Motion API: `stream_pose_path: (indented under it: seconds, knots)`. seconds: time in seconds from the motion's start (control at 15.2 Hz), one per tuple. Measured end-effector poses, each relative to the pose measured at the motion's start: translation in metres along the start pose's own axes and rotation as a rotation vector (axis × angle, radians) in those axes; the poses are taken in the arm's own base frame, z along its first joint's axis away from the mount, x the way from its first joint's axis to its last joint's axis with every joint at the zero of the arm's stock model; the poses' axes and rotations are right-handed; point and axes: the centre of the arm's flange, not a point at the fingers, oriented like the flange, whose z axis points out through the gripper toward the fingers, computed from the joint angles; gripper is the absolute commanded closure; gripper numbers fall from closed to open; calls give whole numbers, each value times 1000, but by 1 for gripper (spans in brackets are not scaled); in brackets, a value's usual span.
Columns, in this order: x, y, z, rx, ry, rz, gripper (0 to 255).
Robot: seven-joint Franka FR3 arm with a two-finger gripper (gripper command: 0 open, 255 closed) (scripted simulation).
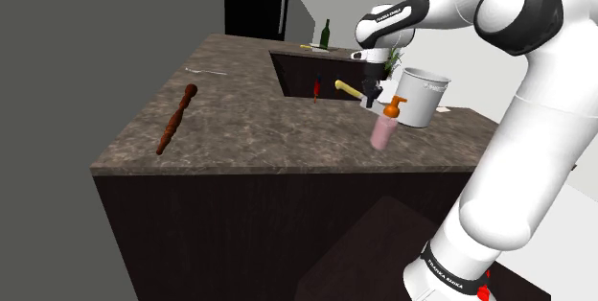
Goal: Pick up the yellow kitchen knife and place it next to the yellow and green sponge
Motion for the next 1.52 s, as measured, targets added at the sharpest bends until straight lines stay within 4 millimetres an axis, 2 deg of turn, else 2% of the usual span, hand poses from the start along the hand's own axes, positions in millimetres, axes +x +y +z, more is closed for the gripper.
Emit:
stream_pose_path:
  seconds: [1.52]
  knots:
    - [-293,-67,40,1,1,1,255]
